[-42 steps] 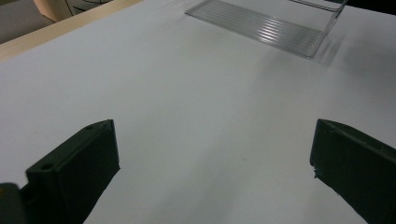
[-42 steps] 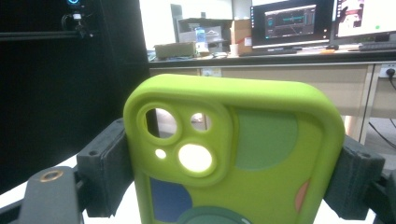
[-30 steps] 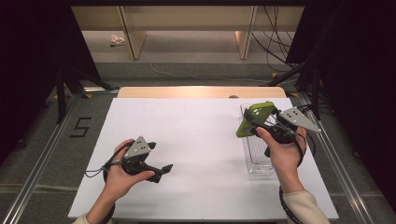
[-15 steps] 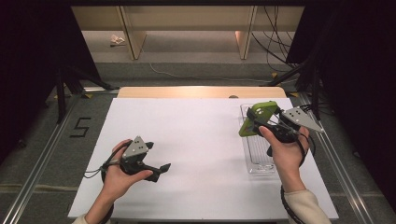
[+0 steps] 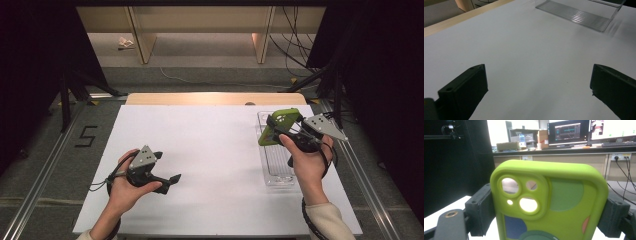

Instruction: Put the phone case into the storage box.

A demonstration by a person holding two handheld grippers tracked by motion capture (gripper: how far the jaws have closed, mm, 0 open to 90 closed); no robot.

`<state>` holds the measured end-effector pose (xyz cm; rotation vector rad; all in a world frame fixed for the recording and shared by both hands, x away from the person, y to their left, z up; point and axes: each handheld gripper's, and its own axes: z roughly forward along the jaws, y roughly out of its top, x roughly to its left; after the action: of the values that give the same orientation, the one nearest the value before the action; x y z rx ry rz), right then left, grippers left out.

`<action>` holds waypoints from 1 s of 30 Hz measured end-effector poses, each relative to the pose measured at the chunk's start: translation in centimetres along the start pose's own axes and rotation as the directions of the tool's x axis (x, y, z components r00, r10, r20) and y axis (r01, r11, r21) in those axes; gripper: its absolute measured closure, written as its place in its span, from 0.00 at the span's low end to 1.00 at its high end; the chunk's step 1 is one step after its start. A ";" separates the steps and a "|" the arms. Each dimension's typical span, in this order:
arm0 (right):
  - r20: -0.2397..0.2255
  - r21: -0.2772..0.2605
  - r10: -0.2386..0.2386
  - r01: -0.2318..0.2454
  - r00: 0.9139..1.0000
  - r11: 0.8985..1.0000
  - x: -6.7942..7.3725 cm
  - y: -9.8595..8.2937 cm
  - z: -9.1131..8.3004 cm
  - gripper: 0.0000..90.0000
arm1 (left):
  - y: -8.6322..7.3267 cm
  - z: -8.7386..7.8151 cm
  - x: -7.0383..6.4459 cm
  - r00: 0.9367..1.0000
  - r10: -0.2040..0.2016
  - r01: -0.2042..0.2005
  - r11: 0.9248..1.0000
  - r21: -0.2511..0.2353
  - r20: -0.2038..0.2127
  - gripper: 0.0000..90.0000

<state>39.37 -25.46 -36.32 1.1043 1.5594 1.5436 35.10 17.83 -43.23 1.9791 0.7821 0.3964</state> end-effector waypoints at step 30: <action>0.046 0.009 -0.007 0.007 0.999 1.000 -1.1 0.1 -0.2 0.20 | -0.1 -0.1 0.1 1.000 -0.001 0.001 1.000 -0.002 -0.005 0.01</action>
<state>39.63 -26.57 -36.36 1.1299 1.5388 1.4978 35.08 17.94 -43.25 1.9762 0.7851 0.4012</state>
